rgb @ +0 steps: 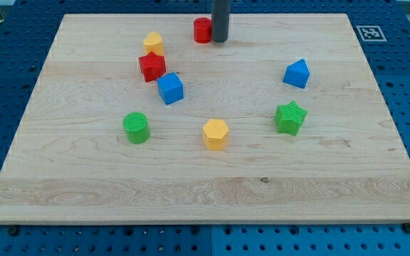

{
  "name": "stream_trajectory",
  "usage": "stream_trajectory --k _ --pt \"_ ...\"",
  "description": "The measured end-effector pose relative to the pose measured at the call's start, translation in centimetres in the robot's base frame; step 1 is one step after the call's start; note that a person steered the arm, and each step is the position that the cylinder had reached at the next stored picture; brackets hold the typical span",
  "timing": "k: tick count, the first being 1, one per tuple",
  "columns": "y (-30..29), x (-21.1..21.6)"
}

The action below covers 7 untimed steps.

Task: Slide the red circle towards the top left

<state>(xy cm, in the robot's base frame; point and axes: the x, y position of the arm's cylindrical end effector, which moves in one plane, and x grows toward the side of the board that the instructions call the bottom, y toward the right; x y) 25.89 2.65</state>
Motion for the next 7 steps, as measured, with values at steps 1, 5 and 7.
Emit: stream_trajectory --k 1,5,7 --pt "-0.3 -2.2" --pt "-0.2 -1.7" --pt "0.6 -0.1"
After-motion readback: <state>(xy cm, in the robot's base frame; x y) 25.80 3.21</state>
